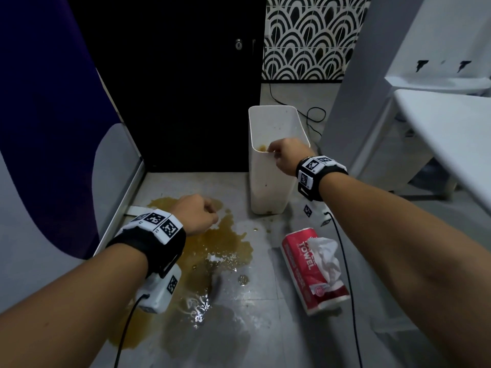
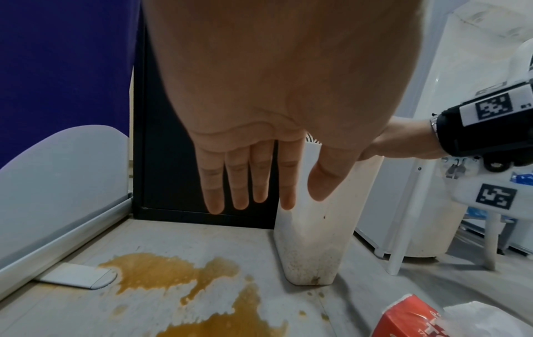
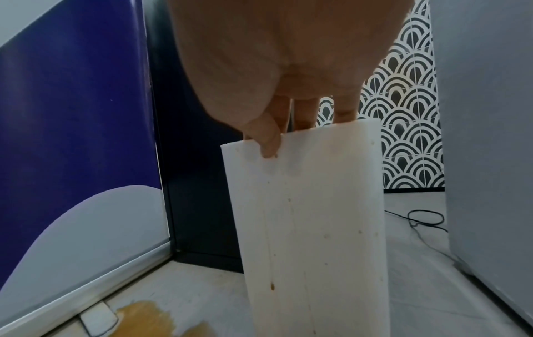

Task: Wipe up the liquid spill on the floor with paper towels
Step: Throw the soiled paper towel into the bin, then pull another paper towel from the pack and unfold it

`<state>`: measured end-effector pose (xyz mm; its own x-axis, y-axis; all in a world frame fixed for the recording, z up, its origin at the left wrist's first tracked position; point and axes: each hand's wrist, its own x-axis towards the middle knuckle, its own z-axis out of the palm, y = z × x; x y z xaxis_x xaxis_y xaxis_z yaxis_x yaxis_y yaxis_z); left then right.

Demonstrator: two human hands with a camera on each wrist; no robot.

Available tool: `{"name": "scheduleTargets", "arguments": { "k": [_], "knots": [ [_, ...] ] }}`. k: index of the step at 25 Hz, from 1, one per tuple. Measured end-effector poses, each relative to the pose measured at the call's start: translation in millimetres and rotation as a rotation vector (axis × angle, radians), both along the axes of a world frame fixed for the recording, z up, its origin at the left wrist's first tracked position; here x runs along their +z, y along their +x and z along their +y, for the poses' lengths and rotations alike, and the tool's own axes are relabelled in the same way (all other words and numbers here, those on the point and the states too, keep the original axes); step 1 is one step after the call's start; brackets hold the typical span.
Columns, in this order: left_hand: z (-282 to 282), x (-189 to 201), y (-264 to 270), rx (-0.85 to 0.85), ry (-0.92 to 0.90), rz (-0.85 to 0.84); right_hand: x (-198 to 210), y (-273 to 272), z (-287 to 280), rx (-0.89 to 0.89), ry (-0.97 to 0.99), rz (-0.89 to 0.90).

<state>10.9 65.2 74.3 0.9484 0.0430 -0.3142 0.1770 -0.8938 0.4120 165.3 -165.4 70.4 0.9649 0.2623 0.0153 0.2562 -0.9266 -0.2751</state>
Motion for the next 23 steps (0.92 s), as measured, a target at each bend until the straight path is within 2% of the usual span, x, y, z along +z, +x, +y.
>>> {"name": "scheduleTargets", "arguments": {
  "k": [8,15,17,20,22,23],
  "knots": [
    [6,-5,-6,-0.01,-0.026,0.011,-2,-19,6,0.033,-0.033,-0.053],
    [-3,-22,-3,-0.02,-0.05,0.017,-15,-27,-4,0.056,0.046,-0.044],
    [-4,-26,-3,-0.029,-0.046,0.02,-16,-31,-5,0.096,0.131,-0.151],
    [-2,-32,-4,-0.041,-0.035,0.039,-26,-52,-22,0.064,0.378,-0.511],
    [4,-38,-6,-0.016,-0.044,0.062,-50,-81,-46,-0.055,0.464,-0.541],
    [7,-41,-6,-0.008,-0.044,0.077,-67,-97,-60,-0.139,0.451,-0.45]
  ]
}}
